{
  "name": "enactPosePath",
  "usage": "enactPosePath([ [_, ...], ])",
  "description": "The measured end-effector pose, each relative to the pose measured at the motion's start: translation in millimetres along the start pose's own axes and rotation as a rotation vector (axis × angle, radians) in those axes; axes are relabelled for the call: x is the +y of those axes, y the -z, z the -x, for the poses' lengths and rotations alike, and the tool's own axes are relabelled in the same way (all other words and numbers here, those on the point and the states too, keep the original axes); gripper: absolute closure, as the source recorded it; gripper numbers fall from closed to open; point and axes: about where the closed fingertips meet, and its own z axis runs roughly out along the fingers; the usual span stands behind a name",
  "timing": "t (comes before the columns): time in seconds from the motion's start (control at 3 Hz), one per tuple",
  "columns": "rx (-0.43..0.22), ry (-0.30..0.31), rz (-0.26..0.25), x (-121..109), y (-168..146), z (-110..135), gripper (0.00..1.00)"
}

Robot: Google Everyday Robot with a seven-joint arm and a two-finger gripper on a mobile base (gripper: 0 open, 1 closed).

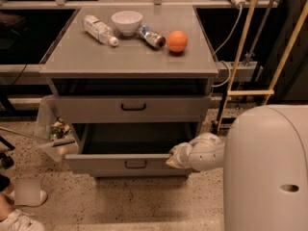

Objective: Open middle drawer

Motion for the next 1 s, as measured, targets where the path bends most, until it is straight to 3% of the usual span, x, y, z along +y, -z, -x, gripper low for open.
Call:
enactPosePath([
  [1.0,0.004,-0.009,-0.013,-3.9,12.0,-5.6,1.00],
])
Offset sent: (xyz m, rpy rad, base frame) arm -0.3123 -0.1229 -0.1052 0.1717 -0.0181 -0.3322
